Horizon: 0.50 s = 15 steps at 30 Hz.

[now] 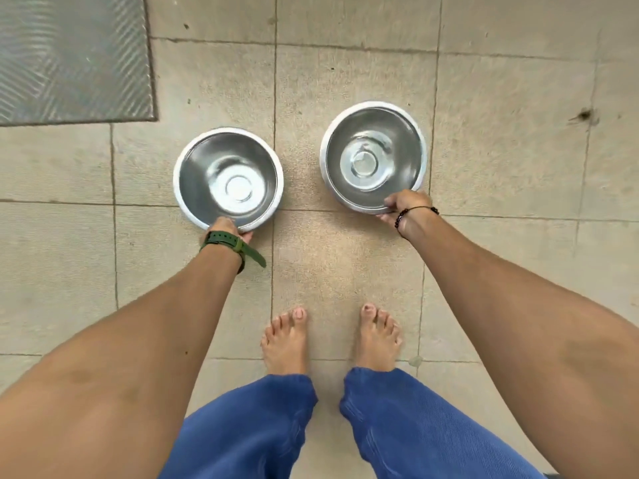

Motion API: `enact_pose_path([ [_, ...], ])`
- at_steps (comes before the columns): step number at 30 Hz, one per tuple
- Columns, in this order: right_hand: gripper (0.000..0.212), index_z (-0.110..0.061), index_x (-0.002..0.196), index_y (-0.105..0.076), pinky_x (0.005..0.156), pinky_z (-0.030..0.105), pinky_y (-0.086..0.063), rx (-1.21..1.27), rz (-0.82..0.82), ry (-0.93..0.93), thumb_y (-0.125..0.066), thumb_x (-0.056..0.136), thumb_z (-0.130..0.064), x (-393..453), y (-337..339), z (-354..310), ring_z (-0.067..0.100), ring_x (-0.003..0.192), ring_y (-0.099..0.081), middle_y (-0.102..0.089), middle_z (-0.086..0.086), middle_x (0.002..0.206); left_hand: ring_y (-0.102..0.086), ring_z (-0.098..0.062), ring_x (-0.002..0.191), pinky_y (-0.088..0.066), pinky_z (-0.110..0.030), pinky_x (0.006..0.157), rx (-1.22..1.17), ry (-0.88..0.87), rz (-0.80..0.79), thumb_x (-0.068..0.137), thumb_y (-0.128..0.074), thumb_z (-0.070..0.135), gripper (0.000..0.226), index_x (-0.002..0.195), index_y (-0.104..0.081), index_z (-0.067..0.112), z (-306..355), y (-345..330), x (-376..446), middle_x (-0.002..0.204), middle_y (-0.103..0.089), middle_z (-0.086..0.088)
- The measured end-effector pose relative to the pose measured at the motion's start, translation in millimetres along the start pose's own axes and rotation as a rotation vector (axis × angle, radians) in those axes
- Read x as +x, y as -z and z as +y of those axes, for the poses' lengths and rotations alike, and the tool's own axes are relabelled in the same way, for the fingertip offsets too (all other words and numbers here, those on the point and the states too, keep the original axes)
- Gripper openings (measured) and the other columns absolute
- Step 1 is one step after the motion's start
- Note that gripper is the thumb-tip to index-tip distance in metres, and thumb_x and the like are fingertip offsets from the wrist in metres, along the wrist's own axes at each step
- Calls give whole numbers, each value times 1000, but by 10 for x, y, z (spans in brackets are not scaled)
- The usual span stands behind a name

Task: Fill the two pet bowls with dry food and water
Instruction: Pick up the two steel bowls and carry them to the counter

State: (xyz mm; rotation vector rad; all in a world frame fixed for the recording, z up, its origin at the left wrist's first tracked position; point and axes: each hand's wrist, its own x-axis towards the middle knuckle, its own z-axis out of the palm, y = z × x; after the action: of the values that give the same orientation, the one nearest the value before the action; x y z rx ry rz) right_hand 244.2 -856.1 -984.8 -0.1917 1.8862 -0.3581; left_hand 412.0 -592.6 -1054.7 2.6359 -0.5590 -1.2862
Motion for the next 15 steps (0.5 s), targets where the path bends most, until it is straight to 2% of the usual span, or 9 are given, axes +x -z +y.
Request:
enact_pose_path([
  [3, 26, -9, 92, -44, 29, 17, -42, 111, 3, 5, -41, 82, 15, -243, 207, -55, 16, 47, -49, -48, 7, 66, -45, -21, 105, -40, -33, 88, 32, 62, 152, 87, -47, 21, 39, 122, -30, 27, 118, 39, -6, 118, -44, -2],
  [5, 29, -10, 99, -45, 33, 18, -45, 212, 10, -2, -42, 82, 14, -569, 479, -171, 17, 55, -49, -50, 8, 69, -55, -21, 99, -47, -35, 83, 19, 72, 76, 83, -51, 22, 35, 116, -38, 26, 163, 166, -33, 110, -55, -2],
  [7, 34, -13, 103, -43, 42, 24, -47, 271, 8, 16, -41, 82, 13, -905, 760, -294, 18, 58, -51, -54, 10, 78, -58, -22, 86, -49, -34, 72, 103, -129, 95, 72, -65, 18, 45, 110, -42, 23, 81, 61, -2, 96, -57, -4],
  [10, 38, -16, 100, -42, 58, 36, -49, 372, 4, 60, -37, 80, 16, -1553, 1285, -553, 20, 62, -54, -55, 10, 83, -55, -24, 82, -46, -36, 69, 75, -157, -29, 85, -53, 21, 30, 110, -36, 21, -74, -1, -157, 88, -52, -6],
  [11, 38, -17, 96, -42, 62, 39, -52, 419, 12, 74, -36, 79, 17, -1756, 1438, -648, 21, 65, -55, -55, 8, 82, -57, -28, 83, -46, -38, 69, -1, -144, -112, 91, -37, 26, 27, 116, -30, 22, 360, 375, -319, 87, -53, -9],
  [12, 37, -17, 92, -42, 63, 42, -54, 463, 27, 88, -36, 79, 17, -2003, 1626, -750, 22, 66, -56, -55, 8, 82, -60, -33, 84, -49, -41, 70, -223, -94, -259, 92, -21, 28, 36, 127, -24, 22, 1044, 912, -574, 89, -54, -13],
  [13, 37, -17, 91, -42, 58, 39, -56, 508, 38, 107, -36, 78, 17, -2250, 1805, -843, 22, 67, -57, -55, 8, 82, -62, -35, 83, -54, -43, 67, -487, -10, -402, 90, -20, 22, 44, 135, -20, 22, 1880, 1500, -918, 93, -55, -15],
  [14, 37, -17, 92, -42, 49, 31, -56, 551, 51, 128, -36, 79, 16, -2505, 1973, -922, 21, 65, -57, -55, 8, 81, -63, -32, 81, -58, -40, 61, -705, 60, -405, 91, -27, 12, 46, 137, -24, 20, 2733, 2044, -1324, 98, -57, -14],
  [15, 35, -17, 91, -42, 41, 24, -51, 591, 62, 148, -35, 79, 16, -2762, 2135, -986, 20, 63, -55, -54, 8, 79, -63, -27, 79, -59, -36, 55, -709, -7, -264, 90, -33, 1, 49, 136, -31, 17, 3427, 2397, -1767, 106, -57, -13],
])
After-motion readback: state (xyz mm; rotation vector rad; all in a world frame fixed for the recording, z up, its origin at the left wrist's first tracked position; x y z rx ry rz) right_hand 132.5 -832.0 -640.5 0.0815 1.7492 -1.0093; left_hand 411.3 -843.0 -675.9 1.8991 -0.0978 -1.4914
